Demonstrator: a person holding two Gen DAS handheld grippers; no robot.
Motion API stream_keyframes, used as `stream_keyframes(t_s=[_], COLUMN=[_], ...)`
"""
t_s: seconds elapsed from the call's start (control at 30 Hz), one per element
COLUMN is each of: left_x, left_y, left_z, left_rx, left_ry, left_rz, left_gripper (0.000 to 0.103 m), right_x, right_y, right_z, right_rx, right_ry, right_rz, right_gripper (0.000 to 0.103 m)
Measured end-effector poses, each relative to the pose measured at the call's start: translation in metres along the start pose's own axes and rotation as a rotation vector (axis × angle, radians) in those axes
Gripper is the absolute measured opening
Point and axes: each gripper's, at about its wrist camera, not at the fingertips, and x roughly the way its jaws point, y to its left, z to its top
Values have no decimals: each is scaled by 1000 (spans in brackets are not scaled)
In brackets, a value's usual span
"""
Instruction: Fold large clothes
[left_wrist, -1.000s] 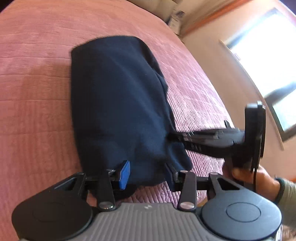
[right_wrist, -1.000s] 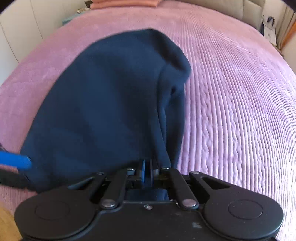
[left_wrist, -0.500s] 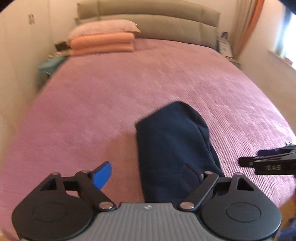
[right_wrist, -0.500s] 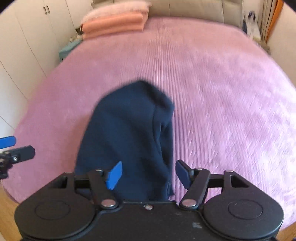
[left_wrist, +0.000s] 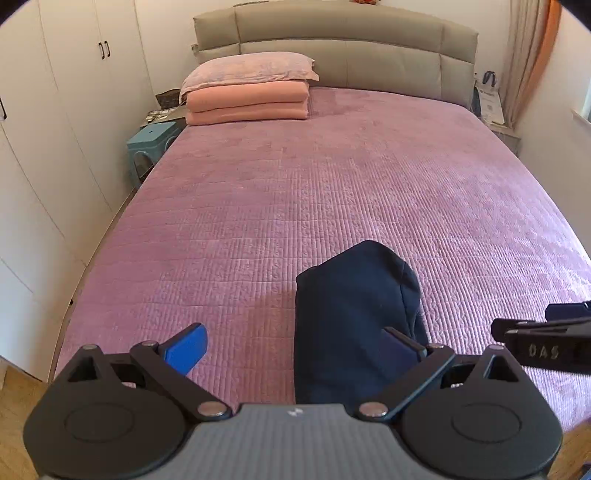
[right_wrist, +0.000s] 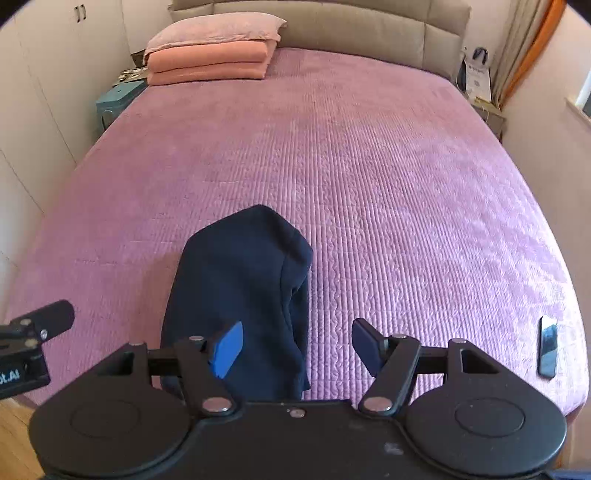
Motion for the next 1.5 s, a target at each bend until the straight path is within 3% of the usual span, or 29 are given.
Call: stream_keyframes(t_s=[0.23, 0.43, 0.67, 1.5], left_x=[-9, 0, 5, 10], left_y=[-16, -16, -9, -5], left_z=[2, -4, -8, -1], left_rx=[53, 38, 25, 54], left_ry=[-11, 34, 51, 57], left_rz=[18, -19, 3, 22], left_gripper=[101, 100, 99, 98], right_x=[0, 2, 9, 17], right_y=[2, 1, 4, 0], right_z=[0, -4, -11, -5], right_rx=[7, 10, 5, 20], right_ry=[32, 62, 114, 130], right_rz=[17, 26, 61, 72], right_gripper=[78, 78, 78, 78])
